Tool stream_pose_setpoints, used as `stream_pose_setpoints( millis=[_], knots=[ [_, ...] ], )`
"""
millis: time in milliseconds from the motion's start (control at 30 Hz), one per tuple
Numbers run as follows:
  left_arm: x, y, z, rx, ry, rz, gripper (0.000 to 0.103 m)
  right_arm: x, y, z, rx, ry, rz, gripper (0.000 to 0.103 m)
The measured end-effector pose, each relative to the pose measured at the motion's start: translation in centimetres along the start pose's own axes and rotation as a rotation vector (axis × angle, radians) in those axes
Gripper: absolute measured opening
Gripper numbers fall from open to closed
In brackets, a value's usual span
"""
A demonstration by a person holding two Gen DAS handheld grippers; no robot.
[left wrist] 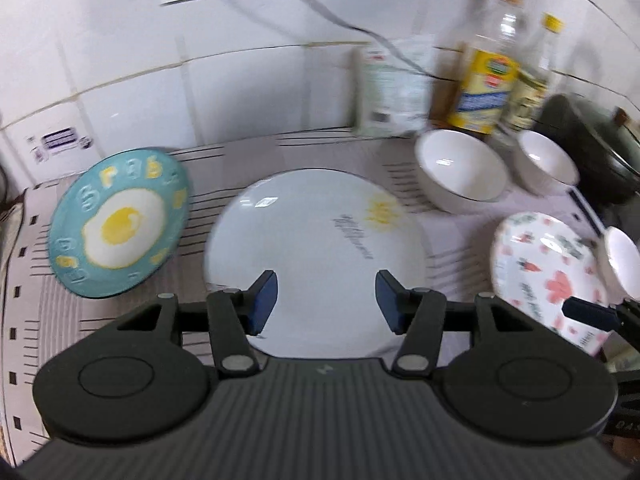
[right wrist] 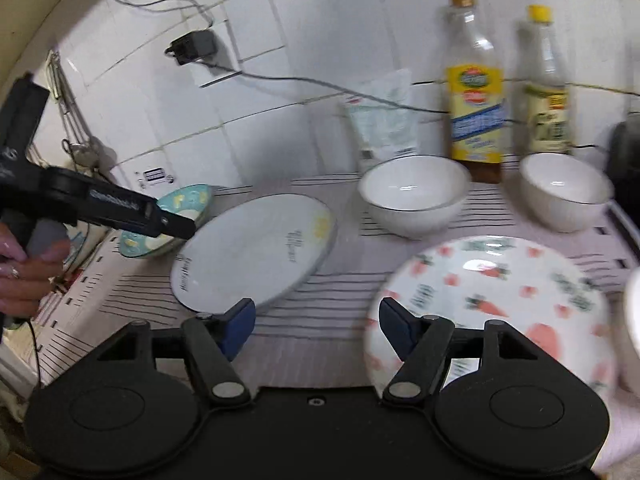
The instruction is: Organize plates and bowls
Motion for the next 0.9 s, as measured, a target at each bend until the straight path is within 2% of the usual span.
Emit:
stream_pose_setpoints(
  millis=[67,167,267,400,467,533,633,733,900],
  knots=[
    [0.1,-1.8,-0.1,0.023,0.009,0.025,0.056,0.4,-1.1,-1.6,0.011,-0.014,0.012,0.076],
    [0.1,-4.8,-0.1,0.07,0.02,0.077,0.06,1.4,-3.0,-3.8,0.067,-0.034,0.018,0.086],
    [0.4,-7.6,0.2,0.109,0.034,0.122,0.064,2.5,-4.1,-5.4,0.093,-0.003,0.005,0.086],
    [1.1,-11.0,0.7,0.167,0.055,0.163,0.075,3.7,-6.4,-7.3,0.165,-0.027,0.051,0.086],
    [1.7,-12.2,1.4,0.198,0.089,0.166,0.077,4.2,-7.5,-8.0,0.189,-0.047,0.09,0.089],
    [2.2,-13.5,2.0,0.225,0.143,0.179,0.077,4.7,-8.8,-8.6,0.233,-0.084,0.145,0.097],
    [2.4,-14.6,2.5,0.225,0.135,0.207,0.087,5.7,-11.0,-9.2,0.316,-0.171,0.271,0.099],
    [2.7,-15.3,3.4,0.211,0.145,0.224,0.09,6.4,-12.5,-8.6,0.328,-0.169,0.358,0.099],
    [3.2,-15.1,6.7,0.165,0.161,0.182,0.091,6.6,-12.8,-7.1,0.329,-0.182,0.349,0.096]
  ],
)
Point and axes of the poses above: each gripper's, at about its wrist camera, not at the fingertips, and z roughly the way its jaws point, y to its left, x to its underside, the point moved 8 cm from there along z, roughly the way its jaws point, and after that the axes turned 5 degrees about x, right-handed, at the moved point
